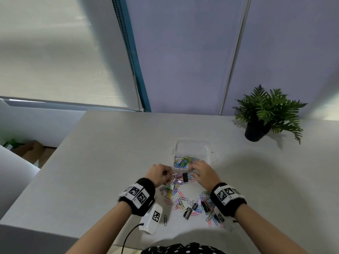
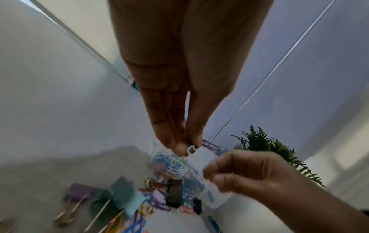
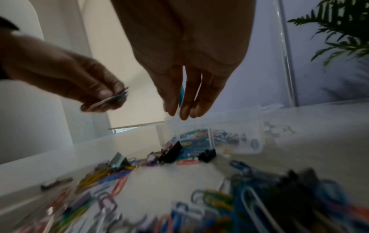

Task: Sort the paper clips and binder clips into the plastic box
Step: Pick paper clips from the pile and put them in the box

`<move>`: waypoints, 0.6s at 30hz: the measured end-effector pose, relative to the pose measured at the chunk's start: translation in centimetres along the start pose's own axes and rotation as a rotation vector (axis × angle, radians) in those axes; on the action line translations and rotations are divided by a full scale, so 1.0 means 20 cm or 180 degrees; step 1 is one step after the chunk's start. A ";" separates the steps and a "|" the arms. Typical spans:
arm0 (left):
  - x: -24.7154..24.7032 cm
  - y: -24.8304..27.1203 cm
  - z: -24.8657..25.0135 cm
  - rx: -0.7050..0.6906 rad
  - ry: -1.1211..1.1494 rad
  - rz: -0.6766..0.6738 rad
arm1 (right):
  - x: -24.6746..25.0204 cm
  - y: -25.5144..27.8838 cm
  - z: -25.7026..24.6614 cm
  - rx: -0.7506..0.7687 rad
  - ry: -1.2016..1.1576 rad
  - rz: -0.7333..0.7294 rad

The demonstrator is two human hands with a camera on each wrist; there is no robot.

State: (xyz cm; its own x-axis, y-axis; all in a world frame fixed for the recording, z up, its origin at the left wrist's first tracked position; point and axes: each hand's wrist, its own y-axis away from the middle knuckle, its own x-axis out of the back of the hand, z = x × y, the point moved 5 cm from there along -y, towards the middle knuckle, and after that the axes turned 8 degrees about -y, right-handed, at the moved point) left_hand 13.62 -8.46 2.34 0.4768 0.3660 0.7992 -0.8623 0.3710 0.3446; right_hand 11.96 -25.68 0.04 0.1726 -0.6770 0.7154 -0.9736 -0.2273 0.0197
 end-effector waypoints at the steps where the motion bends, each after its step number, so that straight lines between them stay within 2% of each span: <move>1: 0.01 -0.03 0.02 -0.0023 0.0024 0.0029 | -0.01 0.02 0.02 -0.0036 -0.0002 -0.0024; 6: 0.07 -0.23 0.13 -0.0034 -0.0206 0.0381 | -0.07 0.08 0.05 -0.0002 0.0281 -0.0213; 10: 0.04 -0.32 0.17 -0.0176 -0.0592 0.0356 | -0.15 0.07 0.03 0.0397 0.0625 -0.0572; 13: 0.02 -0.29 0.18 -0.0326 -0.0767 0.0429 | -0.21 0.09 0.03 0.0585 0.0981 -0.0784; 16: -0.04 -0.21 0.12 -0.0344 -0.0708 0.0496 | -0.21 0.15 0.02 0.0502 0.1281 -0.0639; 18: -0.11 -0.15 0.06 -0.0272 -0.0771 0.0348 | -0.21 0.18 -0.01 0.0520 0.1110 -0.0567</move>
State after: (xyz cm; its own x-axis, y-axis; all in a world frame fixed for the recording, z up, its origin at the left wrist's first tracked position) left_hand 14.98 -11.40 0.17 0.3183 0.1969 0.9273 -0.8840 0.4151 0.2153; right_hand 7.78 -23.53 -2.85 0.2478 -0.3463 0.9048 -0.8919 -0.4462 0.0735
